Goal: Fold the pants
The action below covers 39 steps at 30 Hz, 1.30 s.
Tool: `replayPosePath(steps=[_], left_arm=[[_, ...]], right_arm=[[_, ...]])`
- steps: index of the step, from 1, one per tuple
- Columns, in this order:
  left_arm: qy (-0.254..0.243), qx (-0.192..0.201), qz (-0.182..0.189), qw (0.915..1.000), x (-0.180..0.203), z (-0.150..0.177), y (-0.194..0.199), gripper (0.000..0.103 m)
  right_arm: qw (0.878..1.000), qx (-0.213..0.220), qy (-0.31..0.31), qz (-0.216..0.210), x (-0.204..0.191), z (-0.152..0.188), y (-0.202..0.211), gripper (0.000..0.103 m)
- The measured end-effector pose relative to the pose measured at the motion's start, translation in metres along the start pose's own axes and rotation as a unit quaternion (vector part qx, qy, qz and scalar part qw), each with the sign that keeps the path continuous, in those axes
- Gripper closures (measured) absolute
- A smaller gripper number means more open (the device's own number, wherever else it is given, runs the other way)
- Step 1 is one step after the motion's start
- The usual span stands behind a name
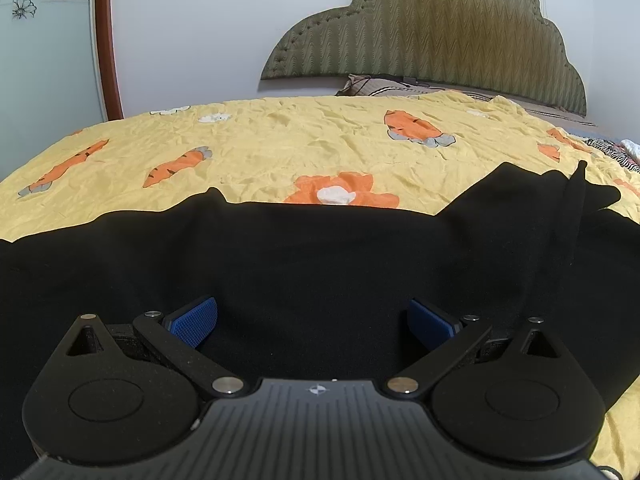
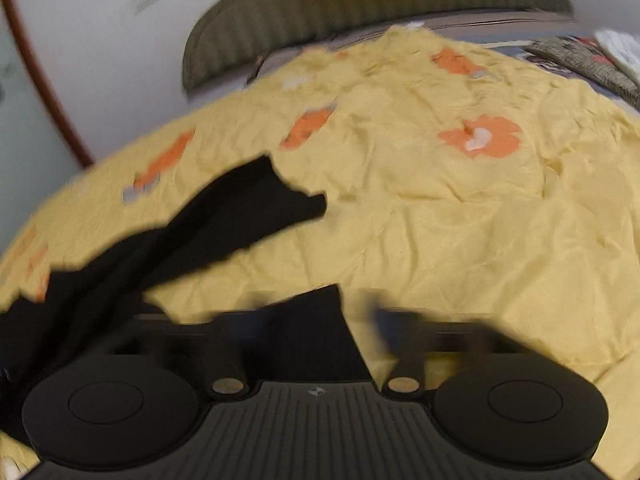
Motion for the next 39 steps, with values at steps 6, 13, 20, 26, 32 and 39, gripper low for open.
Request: replayPosePath(steps=[6, 13, 20, 26, 32, 39], left_arm=[[0.0, 0.0, 0.0, 1.0, 0.0, 0.0, 0.0, 0.0], [-0.004, -0.001, -0.003, 1.0, 0.002, 0.0, -0.001, 0.0], [-0.004, -0.001, -0.003, 1.0, 0.002, 0.0, -0.001, 0.0], [-0.004, -0.001, -0.003, 1.0, 0.002, 0.0, -0.001, 0.0], [-0.005, -0.001, -0.004, 1.0, 0.002, 0.0, -0.002, 0.0], [-0.005, -0.002, -0.006, 1.0, 0.001, 0.0, -0.003, 0.0]], right_arm=[[0.993, 0.059, 0.056, 0.084, -0.01, -0.007, 0.024, 0.095], [0.974, 0.077, 0.072, 0.202, -0.016, -0.003, 0.013, 0.06], [0.993, 0.093, -0.02, -0.068, -0.014, 0.022, 0.083, 0.056], [0.978, 0.068, -0.012, 0.196, 0.008, 0.057, 0.072, 0.054], [0.984, 0.146, -0.057, 0.081, 0.003, 0.059, 0.107, 0.037], [0.973, 0.098, -0.035, 0.207, -0.007, 0.05, 0.066, 0.032]])
Point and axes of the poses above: each gripper's, at about its wrist camera, not at the fingertips, and y roughly against the way its jaws point, x to its right, z to its underside, the point moved 1 cm from there along -y, roughly the way its jaws point, and after that the axes turned 7 degrees about -z, right-handed, at the moved point
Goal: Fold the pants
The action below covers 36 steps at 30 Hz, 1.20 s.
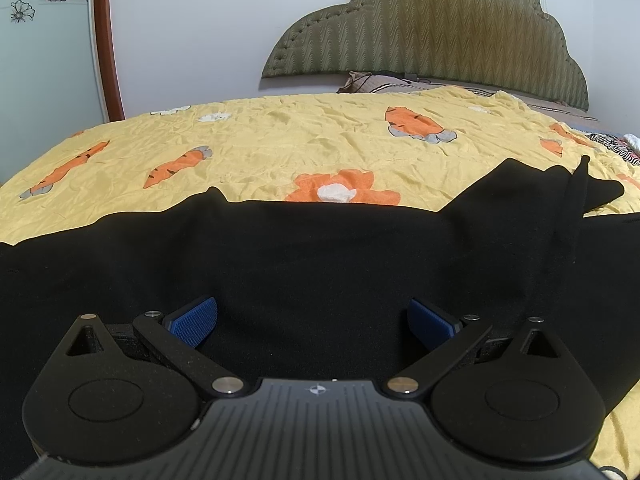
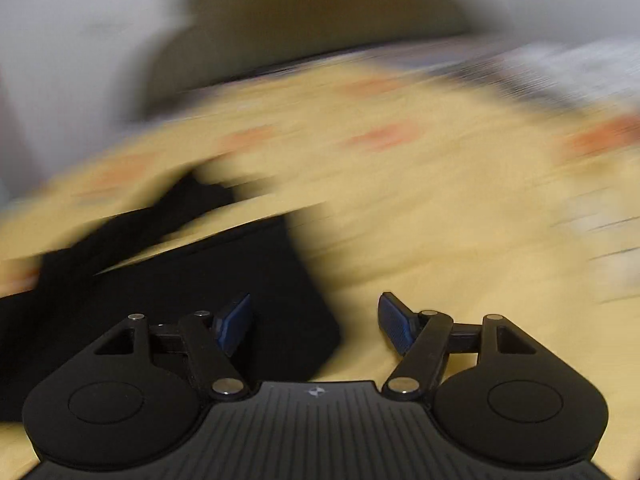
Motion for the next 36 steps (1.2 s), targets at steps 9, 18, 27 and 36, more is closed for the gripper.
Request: replayPosePath(steps=[9, 18, 27, 36], left_arm=[[0.0, -0.001, -0.001, 1.0, -0.001, 0.0, 0.0, 0.0], [0.005, 0.0, 0.004, 1.0, -0.002, 0.0, 0.0, 0.0], [0.014, 0.002, 0.015, 0.9998, -0.005, -0.001, 0.001, 0.001], [0.024, 0.004, 0.026, 0.9994, -0.008, -0.001, 0.003, 0.001]], right_arm=[[0.978, 0.004, -0.069, -0.199, -0.067, -0.085, -0.062, 0.031], [0.973, -0.114, -0.155, -0.127, -0.097, -0.098, -0.132, 0.036], [0.985, -0.117, -0.067, -0.105, -0.123, -0.11, -0.129, 0.098], [0.965, 0.049, -0.157, -0.205, -0.076, -0.13, -0.008, 0.098]])
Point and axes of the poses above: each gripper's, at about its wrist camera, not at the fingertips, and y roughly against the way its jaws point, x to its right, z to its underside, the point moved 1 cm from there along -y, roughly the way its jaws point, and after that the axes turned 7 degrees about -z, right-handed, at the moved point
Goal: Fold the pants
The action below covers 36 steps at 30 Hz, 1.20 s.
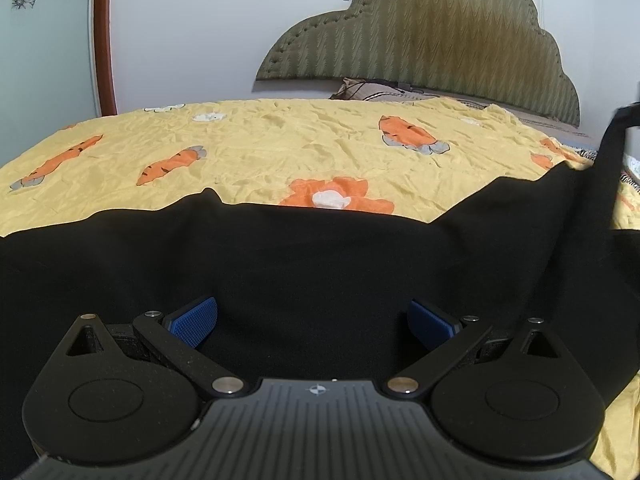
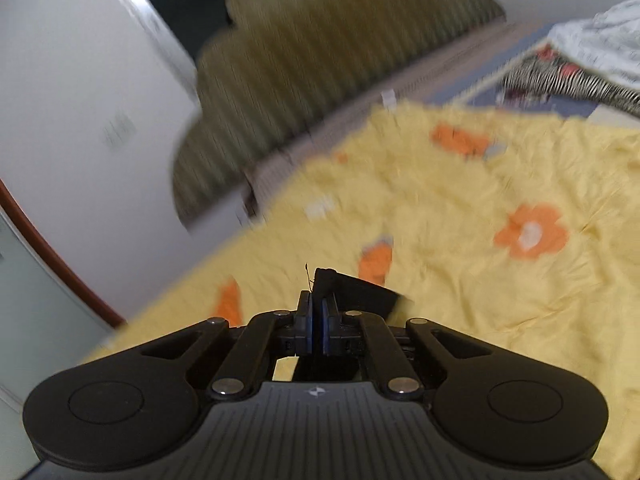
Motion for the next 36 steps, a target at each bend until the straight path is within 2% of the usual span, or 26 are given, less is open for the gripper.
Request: replayPosePath(steps=[2, 4, 7, 11, 13, 17, 22, 24, 26, 28, 29, 30, 31, 33, 34, 36], left_arm=[[0.002, 0.001, 0.006, 1.0, -0.001, 0.0, 0.001, 0.001], [0.005, 0.005, 0.014, 0.9999, -0.002, 0.0, 0.003, 0.001], [0.011, 0.01, 0.021, 0.9997, -0.004, -0.001, 0.005, 0.001], [-0.004, -0.001, 0.022, 0.9997, 0.001, -0.002, 0.005, 0.001], [-0.006, -0.008, 0.022, 0.9997, 0.002, -0.003, 0.009, 0.002], [0.023, -0.01, 0.059, 0.9979, -0.002, -0.01, 0.024, 0.001], [0.03, -0.019, 0.072, 0.9968, 0.004, -0.017, 0.025, 0.001], [0.018, -0.027, 0.064, 0.9974, 0.007, -0.017, 0.024, 0.001], [0.009, -0.028, 0.057, 0.998, 0.008, -0.018, 0.025, 0.001], [0.006, -0.02, 0.053, 0.9984, 0.008, -0.022, 0.028, 0.001], [0.006, -0.012, 0.052, 0.9985, 0.01, -0.027, 0.03, 0.001], [0.005, -0.006, 0.053, 0.9986, 0.012, -0.031, 0.029, 0.001], [0.002, -0.003, 0.055, 0.9985, 0.017, -0.035, 0.028, 0.001], [-0.016, -0.011, 0.05, 0.9986, 0.032, -0.044, 0.019, 0.001], [-0.031, -0.017, 0.047, 0.9983, 0.041, -0.046, 0.013, 0.001], [-0.078, -0.044, 0.041, 0.9951, 0.057, -0.042, 0.001, 0.004]], right_arm=[[0.999, 0.032, -0.013, 0.001, 0.01, 0.003, 0.036, 0.098], [0.999, 0.037, -0.026, 0.02, 0.031, 0.012, 0.063, 0.098], [0.996, 0.003, -0.028, 0.083, 0.071, 0.037, 0.074, 0.098], [0.989, -0.032, -0.104, 0.103, 0.124, 0.071, 0.071, 0.098], [0.988, -0.025, -0.118, 0.093, 0.128, 0.079, 0.075, 0.098], [0.993, 0.004, -0.096, 0.075, 0.114, 0.08, 0.098, 0.098], [0.99, -0.028, -0.096, 0.102, 0.136, 0.096, 0.096, 0.098], [0.989, -0.039, -0.081, 0.114, 0.138, 0.099, 0.097, 0.093], [0.985, -0.037, -0.041, 0.162, 0.127, 0.098, 0.101, 0.088], [0.973, 0.01, 0.029, 0.229, 0.106, 0.096, 0.113, 0.088], [0.967, 0.04, 0.073, 0.24, 0.093, 0.095, 0.117, 0.088], [0.965, 0.056, 0.12, 0.226, 0.077, 0.095, 0.117, 0.088], [0.966, 0.045, 0.161, 0.198, 0.062, 0.096, 0.11, 0.088], [0.963, -0.048, 0.23, 0.129, 0.034, 0.1, 0.077, 0.088], [0.961, -0.086, 0.245, 0.097, 0.025, 0.106, 0.06, 0.088], [0.951, -0.148, 0.262, 0.071, 0.018, 0.119, 0.029, 0.088]])
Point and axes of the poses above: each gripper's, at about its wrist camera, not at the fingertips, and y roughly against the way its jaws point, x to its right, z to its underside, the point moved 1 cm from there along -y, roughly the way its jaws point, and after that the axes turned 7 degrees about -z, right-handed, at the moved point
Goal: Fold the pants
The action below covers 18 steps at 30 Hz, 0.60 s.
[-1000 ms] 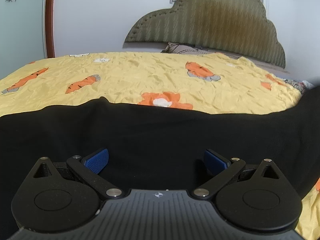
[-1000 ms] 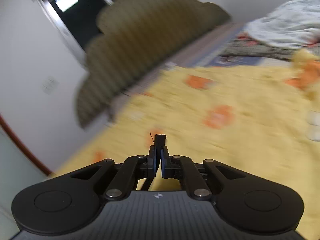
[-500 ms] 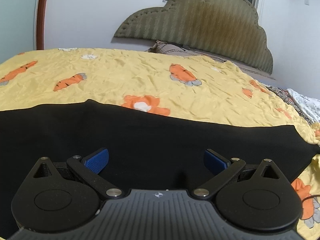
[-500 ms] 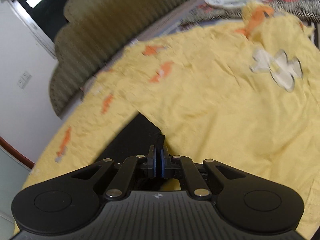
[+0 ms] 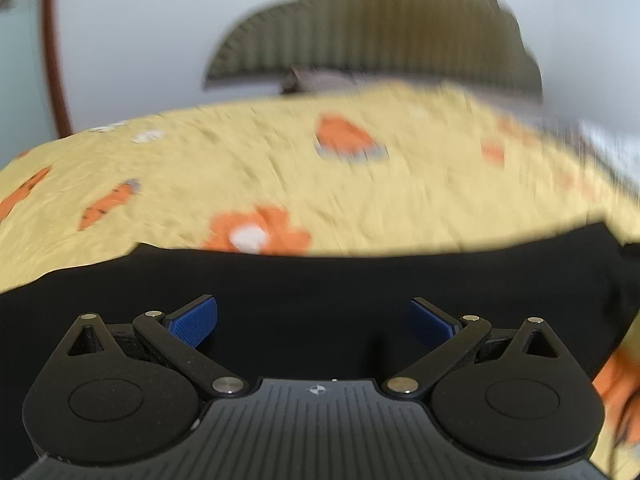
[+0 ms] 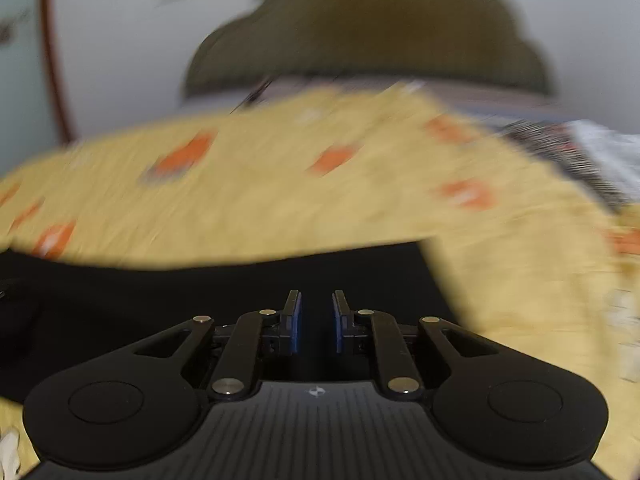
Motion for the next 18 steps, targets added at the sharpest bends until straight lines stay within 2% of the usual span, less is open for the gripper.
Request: replayPosePath(steps=[2, 4, 6, 8, 9, 11, 12, 13, 14, 16, 18], left_arm=[[-0.05, -0.021, -0.003, 0.9985, 0.011, 0.011, -0.002, 0.01], [-0.093, -0.005, -0.007, 0.9956, 0.015, 0.03, 0.007, 0.007], [-0.121, 0.014, -0.01, 0.9925, 0.012, 0.046, 0.021, 0.005], [-0.12, 0.011, -0.005, 0.9927, 0.007, 0.046, 0.028, 0.006], [-0.107, 0.011, -0.002, 0.9942, 0.006, 0.042, 0.029, 0.006], [-0.068, 0.026, 0.008, 0.9973, 0.008, 0.027, 0.029, 0.005], [-0.056, 0.03, 0.01, 0.998, 0.012, 0.02, 0.026, 0.003], [-0.049, 0.032, 0.014, 0.9982, 0.018, 0.015, 0.02, 0.0], [-0.056, 0.029, 0.017, 0.9979, 0.027, 0.013, 0.013, 0.0], [-0.106, -0.007, 0.009, 0.9943, 0.045, 0.017, -0.001, 0.004], [-0.125, 0.019, 0.011, 0.992, 0.046, 0.03, 0.009, 0.003]], right_arm=[[0.998, -0.064, 0.027, 0.0, -0.006, 0.009, -0.023, 0.088], [0.995, -0.065, 0.077, 0.006, -0.013, 0.024, -0.016, 0.088], [0.989, -0.087, 0.119, 0.011, -0.017, 0.032, -0.003, 0.087], [0.988, -0.089, 0.125, 0.032, -0.02, 0.031, 0.006, 0.081], [0.99, -0.073, 0.111, 0.037, -0.021, 0.028, 0.01, 0.081], [0.996, -0.032, 0.079, 0.0, -0.025, 0.021, 0.012, 0.081], [0.997, -0.026, 0.064, -0.025, -0.029, 0.017, 0.008, 0.08], [0.997, -0.03, 0.059, -0.047, -0.034, 0.016, 0.001, 0.075], [0.995, -0.037, 0.065, -0.064, -0.04, 0.017, -0.008, 0.066], [0.991, -0.067, 0.09, -0.071, -0.052, 0.025, -0.022, 0.056], [0.986, -0.066, 0.137, -0.062, -0.06, 0.034, -0.015, 0.054]])
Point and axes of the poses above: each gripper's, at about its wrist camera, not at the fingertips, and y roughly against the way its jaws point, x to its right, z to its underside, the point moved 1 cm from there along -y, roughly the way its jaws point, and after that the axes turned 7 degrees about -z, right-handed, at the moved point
